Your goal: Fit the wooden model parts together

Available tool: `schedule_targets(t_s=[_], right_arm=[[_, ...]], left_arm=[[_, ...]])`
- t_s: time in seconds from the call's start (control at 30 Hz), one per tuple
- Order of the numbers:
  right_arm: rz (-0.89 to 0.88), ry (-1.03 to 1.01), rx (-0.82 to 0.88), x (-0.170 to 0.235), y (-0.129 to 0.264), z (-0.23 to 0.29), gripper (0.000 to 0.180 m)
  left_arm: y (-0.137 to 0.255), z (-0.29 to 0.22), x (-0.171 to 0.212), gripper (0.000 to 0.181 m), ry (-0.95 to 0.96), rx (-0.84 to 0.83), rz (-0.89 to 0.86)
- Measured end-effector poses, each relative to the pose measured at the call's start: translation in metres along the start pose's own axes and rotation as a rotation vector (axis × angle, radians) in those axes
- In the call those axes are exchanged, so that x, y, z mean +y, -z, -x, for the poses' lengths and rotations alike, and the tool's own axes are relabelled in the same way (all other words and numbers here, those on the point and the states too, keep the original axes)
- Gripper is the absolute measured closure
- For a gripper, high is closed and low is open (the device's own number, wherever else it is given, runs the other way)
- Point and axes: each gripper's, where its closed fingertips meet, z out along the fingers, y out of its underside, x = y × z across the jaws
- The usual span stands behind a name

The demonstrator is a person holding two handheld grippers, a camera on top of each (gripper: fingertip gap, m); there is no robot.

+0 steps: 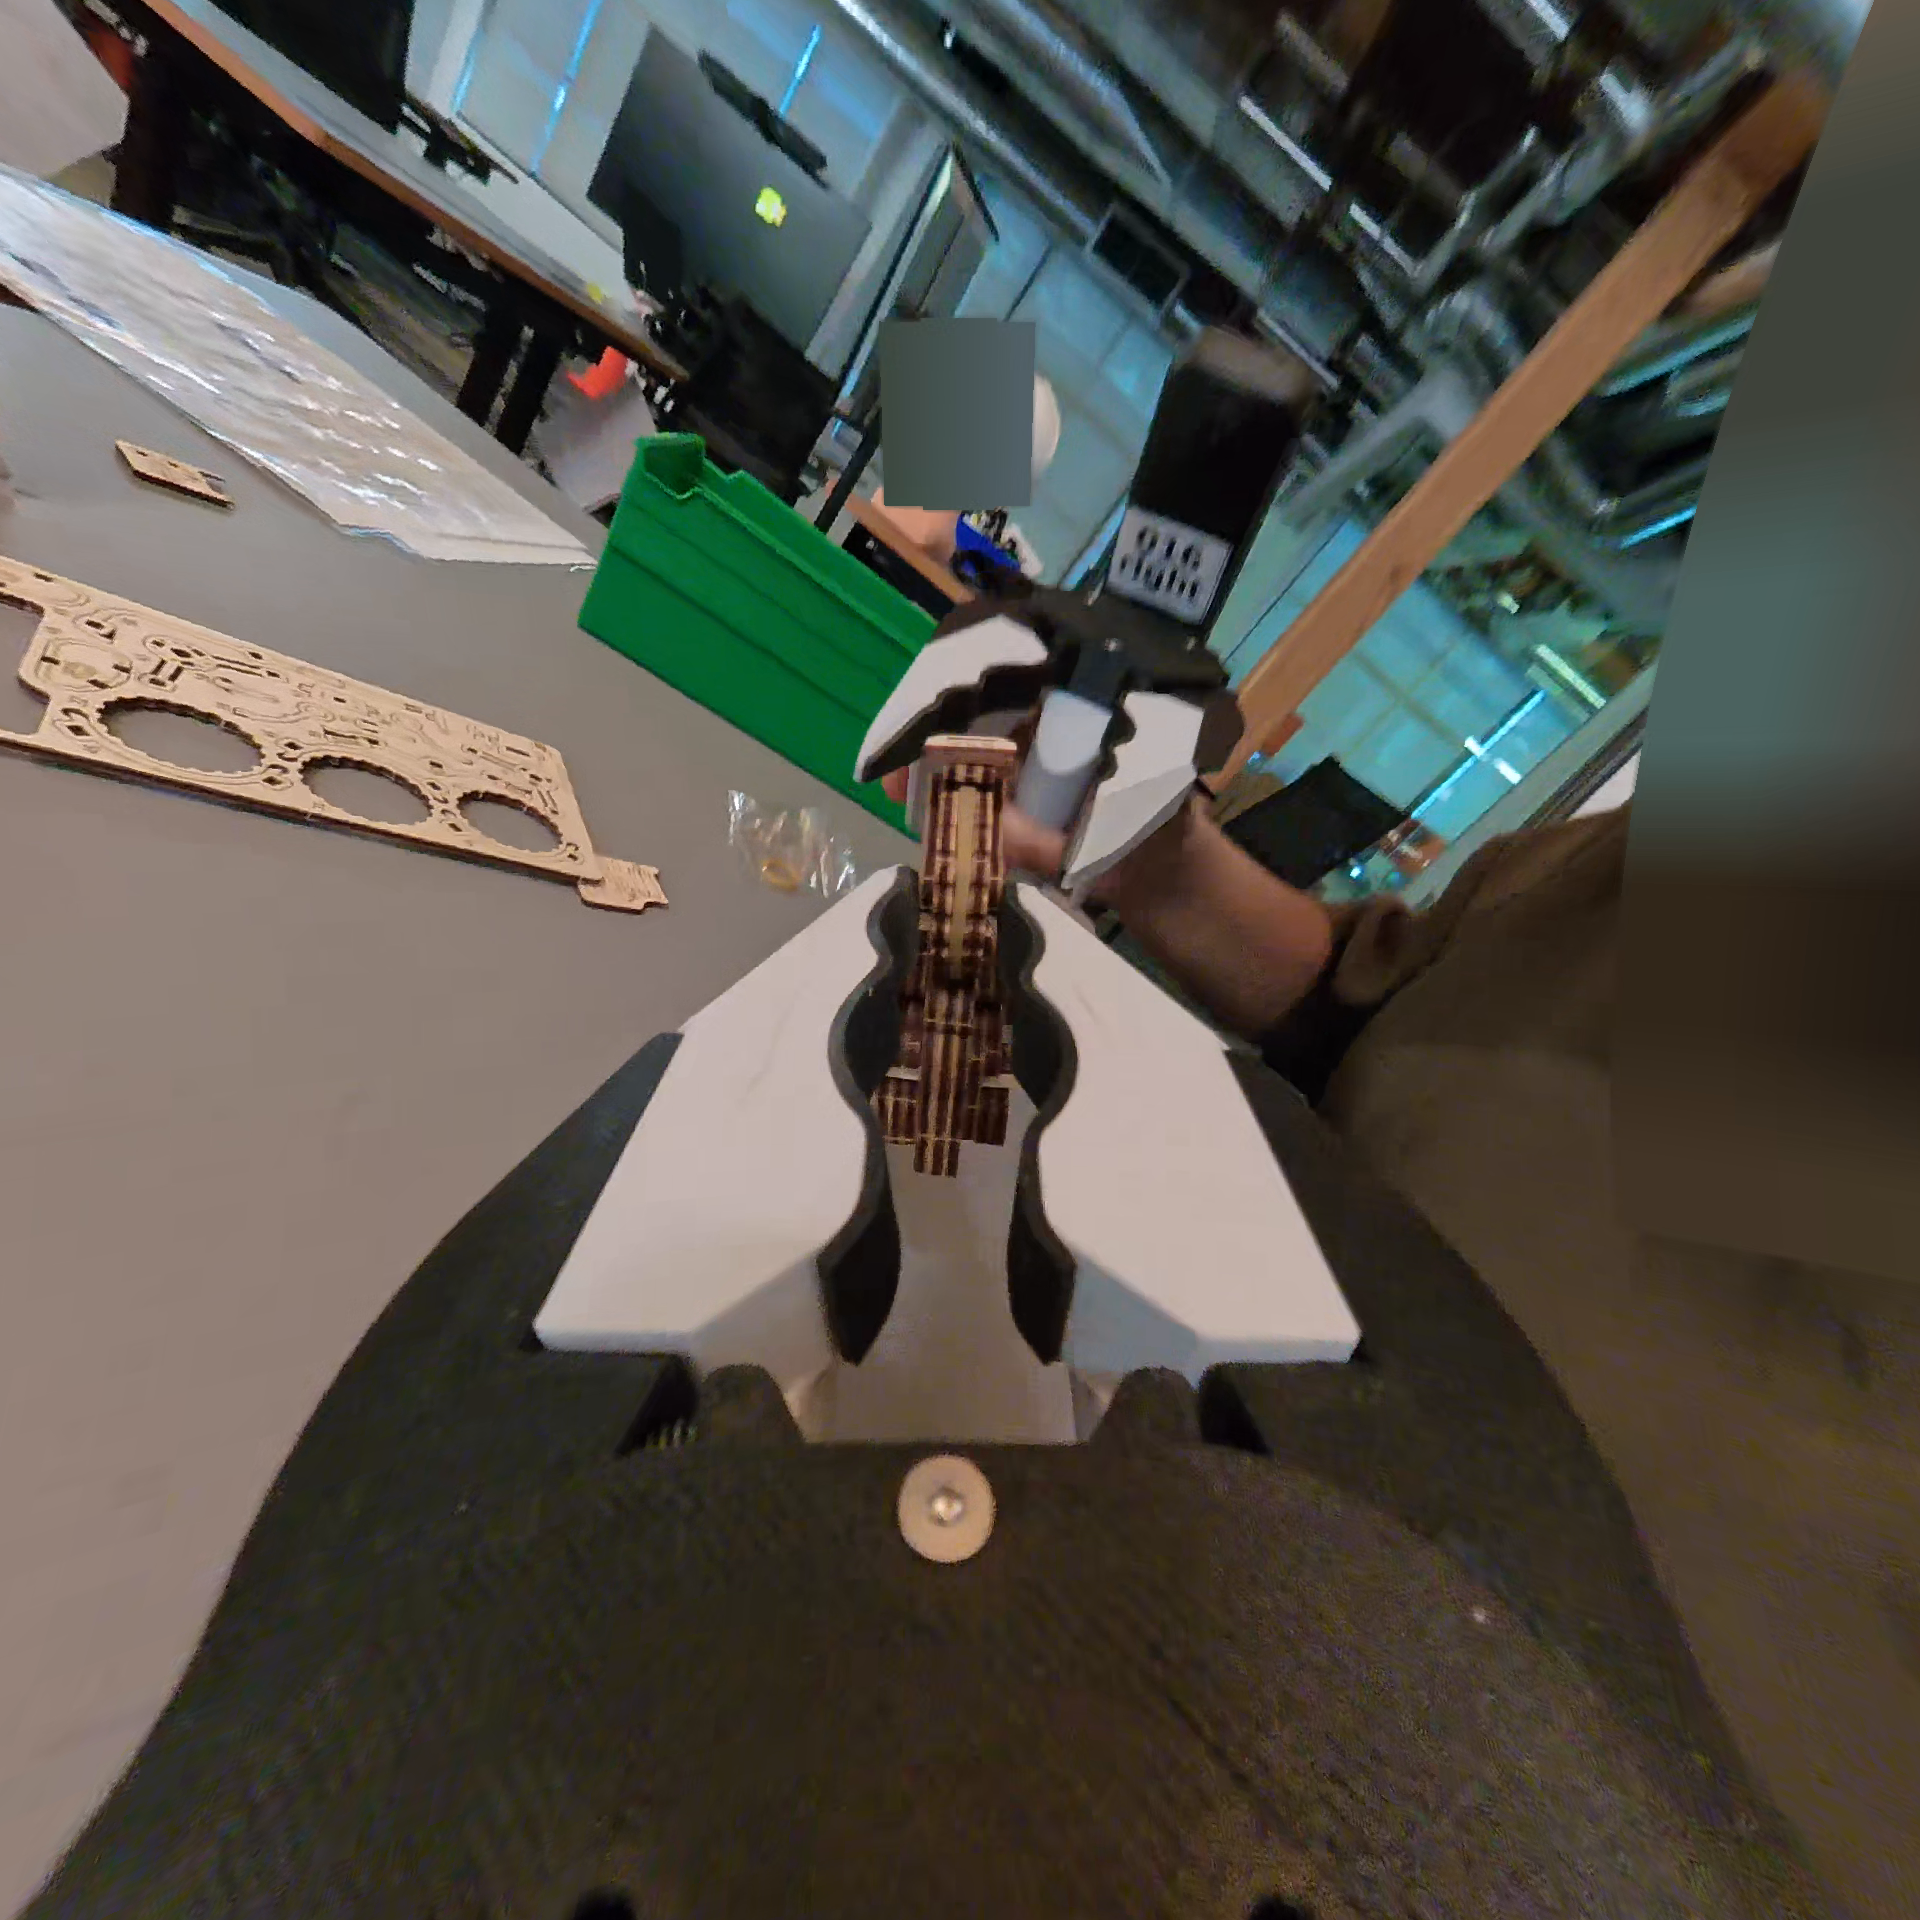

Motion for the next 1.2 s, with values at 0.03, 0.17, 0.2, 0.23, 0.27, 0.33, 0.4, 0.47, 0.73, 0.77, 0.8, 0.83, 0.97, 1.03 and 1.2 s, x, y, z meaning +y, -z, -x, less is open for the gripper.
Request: schedule_targets(t_s=[0.03, 0.17, 0.2, 0.23, 0.27, 0.33, 0.4, 0.47, 0.73, 0.77, 0.8, 0.83, 0.97, 1.03, 1.2], right_arm=[[-0.073, -0.037, -0.002, -0.004, -0.001, 0.0, 0.132], [-0.259, -0.201, -0.069, -0.006, -0.006, 0.007, 0.133], [-0.253, -0.227, -0.096, -0.002, -0.008, 0.011, 0.133], [-0.246, -0.24, -0.108, 0.002, -0.01, 0.013, 0.133], [-0.254, -0.243, -0.107, 0.003, -0.011, 0.013, 0.133], [-0.286, -0.244, -0.113, 0.001, -0.011, 0.016, 0.136], [-0.293, -0.228, -0.117, -0.001, -0.012, 0.019, 0.137], [-0.297, -0.211, -0.107, -0.003, -0.013, 0.019, 0.138], [-0.38, -0.217, -0.118, -0.014, -0.01, 0.024, 0.156], [-0.389, -0.211, -0.118, -0.016, -0.009, 0.025, 0.16], [-0.394, -0.202, -0.119, -0.017, -0.008, 0.025, 0.164], [-0.396, -0.192, -0.118, -0.017, -0.008, 0.026, 0.164], [-0.379, -0.135, -0.111, -0.017, -0.007, 0.031, 0.166], [-0.366, -0.103, -0.1, -0.016, -0.007, 0.032, 0.166], [-0.388, -0.09, -0.077, -0.019, -0.001, 0.029, 0.167]], left_arm=[[0.0, 0.0, -0.001, 0.168, 0.012, 0.004, -0.016], [0.0, -0.006, -0.009, 0.168, 0.089, 0.042, -0.09], [-0.001, -0.009, -0.009, 0.168, 0.107, 0.059, -0.099], [-0.001, -0.011, -0.009, 0.168, 0.116, 0.07, -0.104], [-0.001, -0.012, -0.008, 0.168, 0.122, 0.078, -0.104], [-0.004, -0.013, -0.007, 0.168, 0.138, 0.089, -0.1], [-0.006, -0.014, -0.005, 0.168, 0.147, 0.095, -0.097], [-0.007, -0.015, -0.003, 0.168, 0.148, 0.102, -0.093], [-0.007, -0.019, -0.002, 0.168, 0.145, 0.131, -0.098], [-0.008, -0.021, -0.002, 0.168, 0.138, 0.139, -0.099], [-0.008, -0.023, -0.002, 0.168, 0.134, 0.148, -0.101], [-0.008, -0.024, -0.002, 0.168, 0.128, 0.153, -0.102], [-0.008, -0.028, -0.001, 0.168, 0.063, 0.165, -0.09], [-0.008, -0.03, 0.001, 0.168, 0.033, 0.166, -0.075], [-0.009, -0.023, 0.006, 0.154, -0.021, 0.117, -0.031]])
